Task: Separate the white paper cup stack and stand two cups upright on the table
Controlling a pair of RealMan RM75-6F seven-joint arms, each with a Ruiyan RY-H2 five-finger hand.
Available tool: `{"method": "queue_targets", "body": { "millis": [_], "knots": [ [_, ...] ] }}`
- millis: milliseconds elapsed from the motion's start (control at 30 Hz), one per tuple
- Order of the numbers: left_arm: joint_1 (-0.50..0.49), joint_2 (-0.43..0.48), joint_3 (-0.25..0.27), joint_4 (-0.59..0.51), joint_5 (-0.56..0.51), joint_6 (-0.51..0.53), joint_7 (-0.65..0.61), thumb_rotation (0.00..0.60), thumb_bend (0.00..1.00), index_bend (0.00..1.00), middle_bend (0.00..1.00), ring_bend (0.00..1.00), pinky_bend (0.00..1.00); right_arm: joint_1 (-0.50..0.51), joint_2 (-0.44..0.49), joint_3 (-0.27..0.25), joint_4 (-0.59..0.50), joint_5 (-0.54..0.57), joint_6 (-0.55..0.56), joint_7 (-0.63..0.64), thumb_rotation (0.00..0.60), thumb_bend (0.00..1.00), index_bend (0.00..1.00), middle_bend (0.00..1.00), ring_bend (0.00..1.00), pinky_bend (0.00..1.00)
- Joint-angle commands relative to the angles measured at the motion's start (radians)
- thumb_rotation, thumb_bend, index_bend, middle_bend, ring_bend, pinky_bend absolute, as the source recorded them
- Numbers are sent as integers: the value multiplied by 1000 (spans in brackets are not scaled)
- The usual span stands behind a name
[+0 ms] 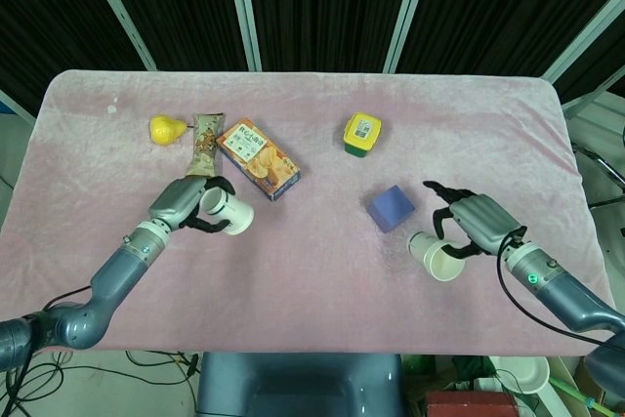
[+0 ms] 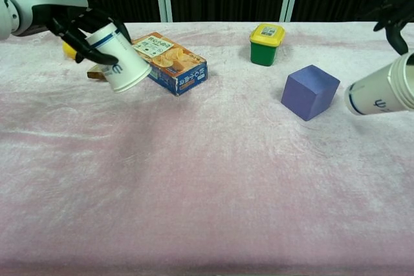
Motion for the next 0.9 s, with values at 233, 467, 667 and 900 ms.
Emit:
{"method": "queue_targets", "body": {
  "millis": [233, 467, 667, 900],
  "knots": [
    [-22, -113, 138, 110, 36, 136, 166, 600, 411, 514, 493, 383, 606, 130, 50, -22, -38, 228, -314, -177, 600, 399, 856, 0, 135, 177],
    [-29, -163, 146, 165, 37, 121, 170, 600, 406, 507, 482, 378, 606, 201, 15, -47, -10, 360, -426, -279, 600, 399, 856, 0, 135, 177],
    [-26, -177, 148, 176, 44, 117, 164, 600, 395, 487, 458, 353, 598, 240, -15, -72, 7, 442, -444, -329, 600, 400, 844, 0, 133, 177],
    [-28, -172, 149, 171, 29, 94, 159, 600, 336, 379, 376, 301, 565, 305, -41, -136, 28, 545, -479, -387, 600, 396, 647, 0, 121, 177]
  ]
}}
